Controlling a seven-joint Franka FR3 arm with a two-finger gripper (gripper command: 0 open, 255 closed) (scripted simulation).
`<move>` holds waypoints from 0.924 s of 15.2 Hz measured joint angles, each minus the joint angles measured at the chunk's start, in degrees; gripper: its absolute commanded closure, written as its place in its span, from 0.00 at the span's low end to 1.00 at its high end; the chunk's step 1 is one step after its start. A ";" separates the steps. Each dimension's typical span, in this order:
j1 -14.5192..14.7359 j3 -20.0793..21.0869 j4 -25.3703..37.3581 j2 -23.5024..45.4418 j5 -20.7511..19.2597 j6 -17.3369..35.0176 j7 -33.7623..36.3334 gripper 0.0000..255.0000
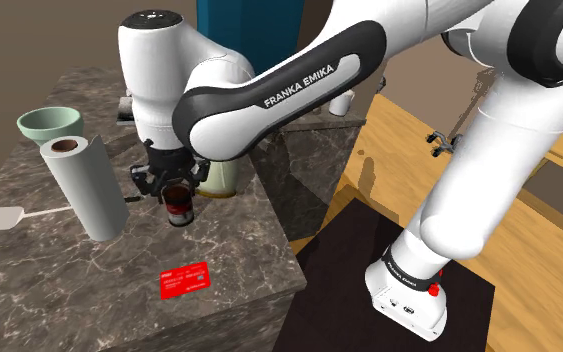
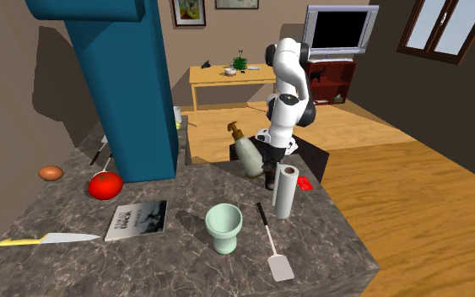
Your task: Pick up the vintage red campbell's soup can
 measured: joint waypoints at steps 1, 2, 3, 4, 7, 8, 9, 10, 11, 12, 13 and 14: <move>-0.13 -0.03 -0.06 -0.08 0.25 -0.06 -0.29 1.00; 0.53 0.30 0.24 0.41 -0.23 -0.46 0.92 1.00; 0.73 0.47 0.55 0.38 -0.08 -1.14 1.19 1.00; 0.86 0.62 0.96 0.23 0.16 -1.86 1.26 1.00; 0.79 0.83 2.10 -0.70 1.16 -3.80 0.62 1.00; 0.67 0.85 2.44 -1.22 1.64 -4.50 0.19 1.00; 0.65 0.91 2.82 -1.60 1.99 -5.14 -0.02 1.00; 0.62 0.96 3.30 -1.94 2.33 -5.86 -0.28 1.00; 0.58 0.99 3.73 -2.29 2.66 -6.54 -0.53 1.00; 0.51 0.98 4.12 -2.61 2.96 -7.15 -0.83 1.00; 0.54 1.05 4.65 -2.91 3.24 -7.90 -0.96 1.00; 0.43 1.01 5.25 -3.26 3.59 -8.72 -1.38 1.00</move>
